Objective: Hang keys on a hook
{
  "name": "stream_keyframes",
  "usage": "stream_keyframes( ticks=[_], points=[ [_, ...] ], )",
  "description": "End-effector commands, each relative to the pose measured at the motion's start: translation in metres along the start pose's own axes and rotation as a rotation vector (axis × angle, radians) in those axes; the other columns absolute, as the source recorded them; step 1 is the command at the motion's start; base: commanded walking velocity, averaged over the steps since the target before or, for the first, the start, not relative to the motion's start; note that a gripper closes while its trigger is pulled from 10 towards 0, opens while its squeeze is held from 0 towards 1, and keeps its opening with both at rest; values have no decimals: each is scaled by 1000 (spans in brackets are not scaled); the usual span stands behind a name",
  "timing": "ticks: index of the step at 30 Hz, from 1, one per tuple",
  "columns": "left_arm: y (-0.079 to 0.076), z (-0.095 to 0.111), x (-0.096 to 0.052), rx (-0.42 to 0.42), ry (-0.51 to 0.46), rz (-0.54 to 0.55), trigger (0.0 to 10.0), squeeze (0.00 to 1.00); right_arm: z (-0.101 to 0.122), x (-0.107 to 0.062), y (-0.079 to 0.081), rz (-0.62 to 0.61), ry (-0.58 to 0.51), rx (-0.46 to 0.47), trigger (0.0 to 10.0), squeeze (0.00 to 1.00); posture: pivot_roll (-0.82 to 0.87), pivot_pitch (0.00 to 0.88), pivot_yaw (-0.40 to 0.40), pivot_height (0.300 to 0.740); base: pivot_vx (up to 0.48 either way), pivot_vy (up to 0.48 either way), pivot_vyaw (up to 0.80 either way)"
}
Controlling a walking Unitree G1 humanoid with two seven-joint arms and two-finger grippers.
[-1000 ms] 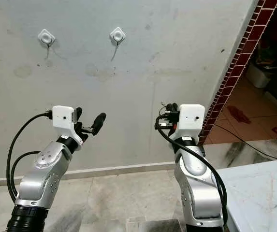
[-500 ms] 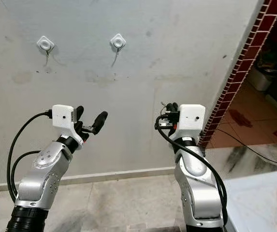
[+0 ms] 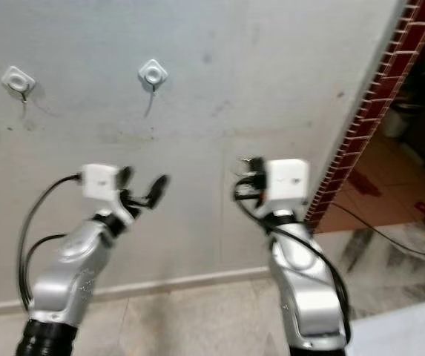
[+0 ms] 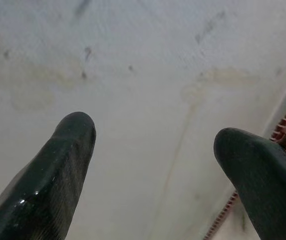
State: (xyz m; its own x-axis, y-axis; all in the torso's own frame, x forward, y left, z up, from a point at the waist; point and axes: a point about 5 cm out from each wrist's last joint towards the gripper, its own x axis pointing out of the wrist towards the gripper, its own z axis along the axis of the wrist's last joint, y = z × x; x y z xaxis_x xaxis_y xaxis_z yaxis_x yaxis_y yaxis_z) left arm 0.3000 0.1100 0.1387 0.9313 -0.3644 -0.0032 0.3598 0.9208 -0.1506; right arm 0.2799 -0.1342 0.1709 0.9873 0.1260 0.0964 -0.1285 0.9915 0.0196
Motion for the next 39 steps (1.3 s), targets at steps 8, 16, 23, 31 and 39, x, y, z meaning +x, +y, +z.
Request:
stream_keyframes(
  ticks=[8,16,23,31,39],
  points=[
    [16,5,-8,29,-12,59,10000,0,8,3,12,45,-41,15,10000,0,74,0,-18,740,144,0,181],
    [31,3,-29,137,40,98,10000,0,5,4,15,65,-42,14,10000,0,126,0,-3,740,0,0,73],
    [35,4,-37,163,58,90,10000,0,4,7,21,67,-54,38,10000,0,154,0,14,740,0,0,663],
    [25,4,-34,122,45,54,10000,0,5,8,23,76,-63,42,10000,0,146,0,-6,740,0,0,361],
    [22,9,-32,104,22,43,10000,0,12,12,17,46,-108,48,10000,0,153,0,-4,740,0,0,0]
  ],
)
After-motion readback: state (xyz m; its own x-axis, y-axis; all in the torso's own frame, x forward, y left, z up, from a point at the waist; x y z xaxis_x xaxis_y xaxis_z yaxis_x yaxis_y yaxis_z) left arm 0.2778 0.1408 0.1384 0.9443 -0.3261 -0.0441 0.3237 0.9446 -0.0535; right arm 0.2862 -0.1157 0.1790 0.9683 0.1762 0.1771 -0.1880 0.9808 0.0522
